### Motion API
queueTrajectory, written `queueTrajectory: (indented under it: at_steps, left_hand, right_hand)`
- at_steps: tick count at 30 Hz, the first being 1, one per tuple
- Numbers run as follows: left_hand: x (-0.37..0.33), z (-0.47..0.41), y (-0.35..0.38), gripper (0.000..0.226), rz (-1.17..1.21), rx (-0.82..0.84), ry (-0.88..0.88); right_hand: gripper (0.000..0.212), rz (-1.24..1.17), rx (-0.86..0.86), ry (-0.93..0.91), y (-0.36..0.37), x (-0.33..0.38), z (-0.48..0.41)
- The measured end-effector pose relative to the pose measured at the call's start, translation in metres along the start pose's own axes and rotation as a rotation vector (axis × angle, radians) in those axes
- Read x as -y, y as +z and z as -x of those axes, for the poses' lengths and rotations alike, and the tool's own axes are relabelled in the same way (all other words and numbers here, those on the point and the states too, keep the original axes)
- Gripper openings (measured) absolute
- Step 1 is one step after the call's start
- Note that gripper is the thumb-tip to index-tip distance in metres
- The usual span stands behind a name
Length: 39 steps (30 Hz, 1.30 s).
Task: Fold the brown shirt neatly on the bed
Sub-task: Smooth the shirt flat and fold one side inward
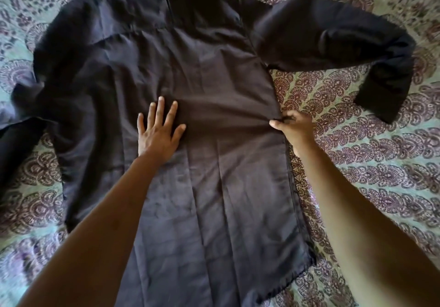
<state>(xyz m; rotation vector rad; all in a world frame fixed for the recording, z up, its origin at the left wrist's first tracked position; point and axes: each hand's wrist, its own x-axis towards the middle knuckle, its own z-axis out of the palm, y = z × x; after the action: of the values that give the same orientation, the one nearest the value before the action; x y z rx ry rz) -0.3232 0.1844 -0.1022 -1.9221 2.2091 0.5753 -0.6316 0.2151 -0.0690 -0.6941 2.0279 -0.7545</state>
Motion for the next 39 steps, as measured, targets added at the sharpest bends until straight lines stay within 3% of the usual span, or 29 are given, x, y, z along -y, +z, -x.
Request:
queueTrajectory:
  at_steps: [2,4,5,8,11,15,19,21,24,25,30,35,37,39]
  left_hand:
    - [0.002,0.000,-0.001,0.060,-0.010,-0.020,0.012]
    - [0.003,0.009,0.000,0.060,-0.030,-0.080,0.024]
    - [0.002,0.016,0.003,0.060,-0.028,-0.114,0.031]
    - [-0.002,0.049,0.016,0.061,0.004,-0.106,0.098]
    - [0.034,0.069,0.024,0.062,-0.042,-0.094,0.095]
    - [0.113,0.074,0.015,0.064,0.022,-0.165,-0.279]
    - [0.146,0.070,0.000,0.059,0.087,-0.211,-0.513]
    - [0.135,0.066,-0.004,0.059,0.119,-0.244,-0.489]
    - [0.118,0.069,0.002,0.062,0.068,-0.155,-0.175]
    - [0.123,0.071,0.003,0.062,0.048,-0.136,-0.145]
    - [0.180,0.064,-0.014,0.055,0.118,-0.188,-0.412]
    - [0.189,0.036,-0.060,0.041,0.081,-0.588,-0.428]
    - [0.195,0.014,-0.077,0.037,0.098,-0.603,-0.599]
    - [0.207,-0.010,-0.088,0.046,0.154,-0.493,-0.750]
  right_hand:
    - [0.049,0.350,-0.233,-0.135,0.014,0.000,0.013]
    - [0.058,0.615,-0.449,-0.338,0.028,0.000,0.033]
    - [0.057,0.668,-0.454,-0.472,0.037,0.000,0.044]
    - [0.058,0.875,-0.129,-0.783,0.064,-0.023,0.061]
    - [0.062,0.958,-0.051,-0.689,0.072,-0.049,0.064]
    - [0.065,0.998,-0.071,-0.636,0.074,-0.056,0.061]
    - [0.067,1.009,-0.086,-0.583,0.086,-0.045,0.072]
    - [0.066,0.994,-0.057,-0.647,0.104,-0.030,0.080]
    - [0.065,0.992,0.056,-0.754,0.136,-0.015,0.087]
    - [0.066,0.994,0.072,-0.743,0.143,-0.013,0.085]
    - [0.065,1.040,0.032,-0.730,0.145,-0.011,0.076]
    - [0.062,0.994,0.071,-0.822,0.183,0.028,0.080]
    - [0.060,0.974,0.151,-0.940,0.216,0.051,0.082]
    - [0.059,0.958,0.202,-1.032,0.252,0.073,0.083]
